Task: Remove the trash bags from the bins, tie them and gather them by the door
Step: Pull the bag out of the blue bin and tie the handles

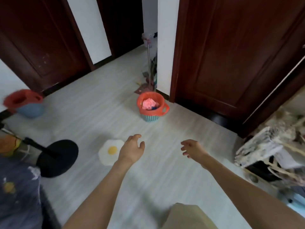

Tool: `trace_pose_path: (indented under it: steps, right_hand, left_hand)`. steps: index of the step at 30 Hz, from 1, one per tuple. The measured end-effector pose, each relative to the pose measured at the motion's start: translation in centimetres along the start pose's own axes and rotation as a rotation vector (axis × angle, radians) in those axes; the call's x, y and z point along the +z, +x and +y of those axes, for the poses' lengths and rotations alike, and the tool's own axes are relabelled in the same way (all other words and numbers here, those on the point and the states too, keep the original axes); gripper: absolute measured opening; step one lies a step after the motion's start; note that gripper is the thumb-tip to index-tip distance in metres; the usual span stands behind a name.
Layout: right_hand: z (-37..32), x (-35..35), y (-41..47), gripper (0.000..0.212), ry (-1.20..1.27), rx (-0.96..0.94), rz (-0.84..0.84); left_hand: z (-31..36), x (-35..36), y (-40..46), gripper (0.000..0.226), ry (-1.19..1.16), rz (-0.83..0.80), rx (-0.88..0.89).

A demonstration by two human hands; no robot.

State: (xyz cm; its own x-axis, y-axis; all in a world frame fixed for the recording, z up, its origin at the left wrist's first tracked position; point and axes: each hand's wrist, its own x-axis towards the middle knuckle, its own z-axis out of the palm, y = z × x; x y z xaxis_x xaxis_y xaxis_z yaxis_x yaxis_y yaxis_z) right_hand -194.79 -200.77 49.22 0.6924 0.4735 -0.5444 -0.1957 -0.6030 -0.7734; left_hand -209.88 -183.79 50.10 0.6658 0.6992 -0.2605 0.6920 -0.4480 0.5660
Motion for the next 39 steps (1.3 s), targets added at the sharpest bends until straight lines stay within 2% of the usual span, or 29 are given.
trace_pose_path:
  steps: [7, 12, 16, 20, 22, 28, 32, 35, 39]
  right_hand:
    - [-10.6, 0.9, 20.3, 0.031, 0.07, -0.002, 0.041]
    - [-19.0, 1.4, 34.2, 0.031, 0.123, 0.074, 0.044]
    - [-24.1, 2.7, 41.3, 0.025, 0.146, 0.131, 0.032]
    - [-27.3, 4.6, 48.6, 0.028, 0.173, 0.209, 0.061]
    - [-27.7, 5.8, 52.4, 0.032, 0.21, 0.251, 0.087]
    - [-26.6, 10.2, 63.1, 0.033, 0.231, 0.37, 0.301]
    - [-25.0, 13.2, 70.9, 0.036, 0.028, 0.452, 0.364]
    - [-22.9, 14.5, 76.0, 0.04, -0.107, 0.433, 0.391]
    - [-16.8, 15.8, 83.0, 0.055, -0.418, 0.414, 0.345]
  left_hand:
    - [1.9, -3.2, 22.9, 0.039, -0.048, -0.003, -0.003]
    - [4.2, -6.9, 39.0, 0.035, -0.07, -0.034, -0.046]
    - [4.2, -9.1, 47.3, 0.033, -0.097, -0.069, -0.077]
    - [2.7, -10.4, 56.3, 0.035, -0.035, -0.144, -0.079]
    - [2.4, -10.4, 61.1, 0.035, 0.0, -0.195, -0.055]
    - [0.7, -7.2, 75.6, 0.034, 0.123, -0.411, 0.107]
    - [-1.7, -1.7, 85.8, 0.031, 0.188, -0.528, 0.191]
    - [-3.7, 3.4, 91.1, 0.033, 0.233, -0.538, 0.241]
    - [-7.5, 10.7, 95.6, 0.055, 0.379, -0.498, 0.303]
